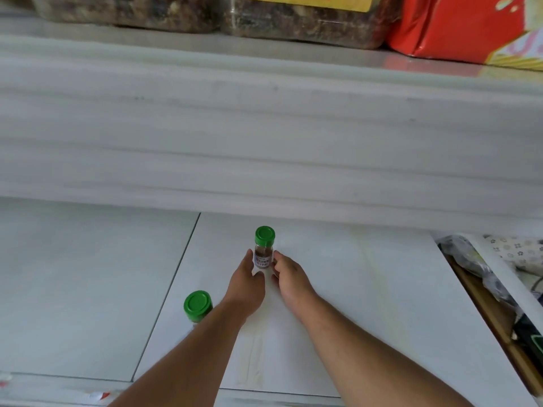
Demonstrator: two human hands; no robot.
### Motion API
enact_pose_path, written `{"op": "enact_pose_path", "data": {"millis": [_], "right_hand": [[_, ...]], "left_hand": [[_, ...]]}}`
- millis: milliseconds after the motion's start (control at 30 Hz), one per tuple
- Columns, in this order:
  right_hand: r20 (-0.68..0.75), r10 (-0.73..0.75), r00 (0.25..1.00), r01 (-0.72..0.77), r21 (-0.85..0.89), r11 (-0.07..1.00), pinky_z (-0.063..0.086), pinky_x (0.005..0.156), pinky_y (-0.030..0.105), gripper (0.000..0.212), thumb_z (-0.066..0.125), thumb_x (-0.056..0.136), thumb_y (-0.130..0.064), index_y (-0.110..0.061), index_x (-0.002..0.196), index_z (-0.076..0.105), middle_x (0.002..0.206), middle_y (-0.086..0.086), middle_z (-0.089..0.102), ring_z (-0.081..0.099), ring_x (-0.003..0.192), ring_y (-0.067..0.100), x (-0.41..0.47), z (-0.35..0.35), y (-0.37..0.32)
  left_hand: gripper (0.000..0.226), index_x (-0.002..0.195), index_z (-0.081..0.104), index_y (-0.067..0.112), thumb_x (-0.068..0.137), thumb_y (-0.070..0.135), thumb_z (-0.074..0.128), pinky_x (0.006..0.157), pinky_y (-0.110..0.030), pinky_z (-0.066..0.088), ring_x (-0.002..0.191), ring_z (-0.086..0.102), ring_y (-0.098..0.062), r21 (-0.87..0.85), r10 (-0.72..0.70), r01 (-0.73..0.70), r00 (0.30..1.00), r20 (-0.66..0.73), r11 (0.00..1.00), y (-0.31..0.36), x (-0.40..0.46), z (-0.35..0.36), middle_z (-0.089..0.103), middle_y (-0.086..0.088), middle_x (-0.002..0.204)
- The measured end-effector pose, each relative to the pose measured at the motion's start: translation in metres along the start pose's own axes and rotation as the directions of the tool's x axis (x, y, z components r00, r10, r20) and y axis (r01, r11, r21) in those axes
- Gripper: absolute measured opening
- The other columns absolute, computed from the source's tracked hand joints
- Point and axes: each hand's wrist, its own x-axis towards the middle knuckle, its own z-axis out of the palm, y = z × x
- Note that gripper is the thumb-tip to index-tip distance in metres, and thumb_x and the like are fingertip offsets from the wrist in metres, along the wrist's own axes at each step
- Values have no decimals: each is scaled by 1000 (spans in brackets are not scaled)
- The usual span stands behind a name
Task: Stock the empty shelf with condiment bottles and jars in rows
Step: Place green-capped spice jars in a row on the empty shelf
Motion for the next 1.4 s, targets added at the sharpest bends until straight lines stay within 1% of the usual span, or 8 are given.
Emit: {"op": "enact_pose_path", "data": {"millis": [133,233,400,600,833,1000,1100,1400], "right_hand": [[-34,56,998,-53,74,996,41,112,59,38,43,100,-30,3,110,58,122,33,58,54,123,44,-29,-4,6],[-39,84,996,-80,99,992,46,111,50,33,43,104,-23,-9,89,68,112,28,66,64,113,33,-62,-1,17],[-6,43,999,-42,18,999,42,116,47,51,43,99,-37,-8,137,61,137,16,63,59,129,25,-110,21,36],[13,18,1000,-16,-90,996,43,115,48,35,46,100,-28,-19,128,66,132,5,66,60,124,20,-146,47,50],[82,-52,995,72,-252,965,24,65,34,14,40,93,-13,-10,82,32,74,3,31,30,67,14,-155,72,37],[102,-15,995,43,-280,959,34,72,35,12,39,93,-15,-18,88,49,76,-1,41,40,76,17,-145,79,27],[112,11,994,17,-247,969,45,103,36,42,41,99,-16,-13,138,57,106,0,66,60,108,20,-140,83,25],[104,-51,993,67,-161,985,39,72,18,47,41,96,-8,-31,127,68,96,-13,69,51,75,-2,-142,72,27]], "left_hand": [[67,161,15,29,102,14,44,110,-23,27,149,30,-15,22,8,-9,1000,16,1000,-5,-28,-3,32,1,162],[66,161,17,27,103,13,44,109,-19,23,150,28,-12,10,0,0,999,51,1000,-15,-59,-5,31,1,163],[63,159,24,20,102,7,48,103,-13,26,149,30,-10,-4,18,-17,993,113,1000,-38,-105,-12,34,4,159],[61,156,34,21,99,11,54,101,-15,33,144,37,-6,-59,32,-27,996,82,998,-65,-155,-36,43,8,153],[48,142,54,18,96,3,51,100,-20,38,121,58,-8,-37,46,-63,935,-351,997,-88,-166,-86,61,2,138],[65,156,33,29,98,9,53,107,-24,31,144,39,-9,-20,-29,27,994,-107,999,-84,-137,-106,42,5,156],[67,158,29,30,98,11,54,108,-24,32,145,38,-14,24,-49,50,998,-43,998,-82,-127,-105,40,2,158],[67,149,44,32,93,-3,50,105,-18,31,131,47,0,39,40,-42,998,52,998,-77,-120,-80,56,18,136]]}}
